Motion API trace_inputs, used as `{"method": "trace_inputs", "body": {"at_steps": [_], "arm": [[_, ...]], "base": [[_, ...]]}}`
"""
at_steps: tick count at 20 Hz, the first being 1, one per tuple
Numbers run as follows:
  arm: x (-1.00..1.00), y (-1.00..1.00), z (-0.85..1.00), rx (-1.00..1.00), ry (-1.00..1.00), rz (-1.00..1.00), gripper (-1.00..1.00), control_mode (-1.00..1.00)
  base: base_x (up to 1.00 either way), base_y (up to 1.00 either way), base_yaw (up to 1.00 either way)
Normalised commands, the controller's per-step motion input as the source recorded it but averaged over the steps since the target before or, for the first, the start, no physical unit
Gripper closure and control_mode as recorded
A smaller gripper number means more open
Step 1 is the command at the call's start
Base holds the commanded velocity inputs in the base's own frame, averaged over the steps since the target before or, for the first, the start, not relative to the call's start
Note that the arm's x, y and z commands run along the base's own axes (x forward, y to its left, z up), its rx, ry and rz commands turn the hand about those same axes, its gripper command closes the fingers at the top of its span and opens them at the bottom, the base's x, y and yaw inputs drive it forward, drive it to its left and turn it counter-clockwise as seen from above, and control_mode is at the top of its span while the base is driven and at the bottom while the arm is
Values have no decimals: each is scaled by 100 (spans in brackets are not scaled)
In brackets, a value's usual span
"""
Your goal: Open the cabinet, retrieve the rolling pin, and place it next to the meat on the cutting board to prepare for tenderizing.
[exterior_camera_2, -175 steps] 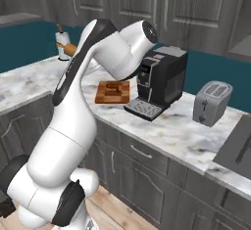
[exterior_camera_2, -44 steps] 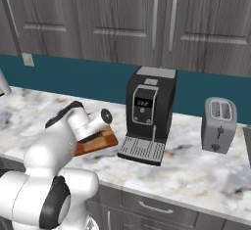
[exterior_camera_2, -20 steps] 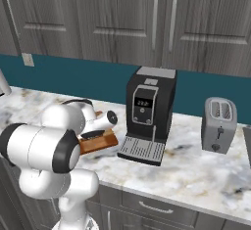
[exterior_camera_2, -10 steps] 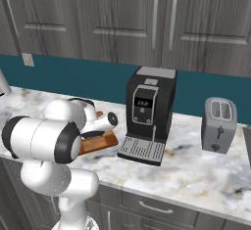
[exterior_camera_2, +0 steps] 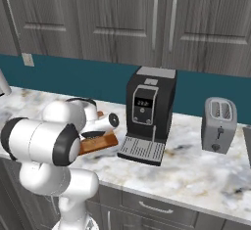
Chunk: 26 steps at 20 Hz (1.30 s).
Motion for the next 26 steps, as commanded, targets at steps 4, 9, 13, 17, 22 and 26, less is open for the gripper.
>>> {"method": "trace_inputs", "body": {"at_steps": [4, 9, 13, 17, 22, 26], "arm": [[-2, -1, 25, 0, -12, 0, -100, -100], [-16, 0, 48, 0, -11, 0, -100, -100], [-15, 0, 64, 0, -3, 0, -100, -100], [-17, 0, 72, 0, -1, 0, -100, -100], [-28, 0, 68, 0, -1, 0, -100, -100], [-60, 11, 56, 0, -8, 0, -100, -100]], "base": [[0, 0, 0], [0, 0, 0], [0, 0, 0], [0, 0, 0], [0, 0, 0], [0, 0, 0]]}}
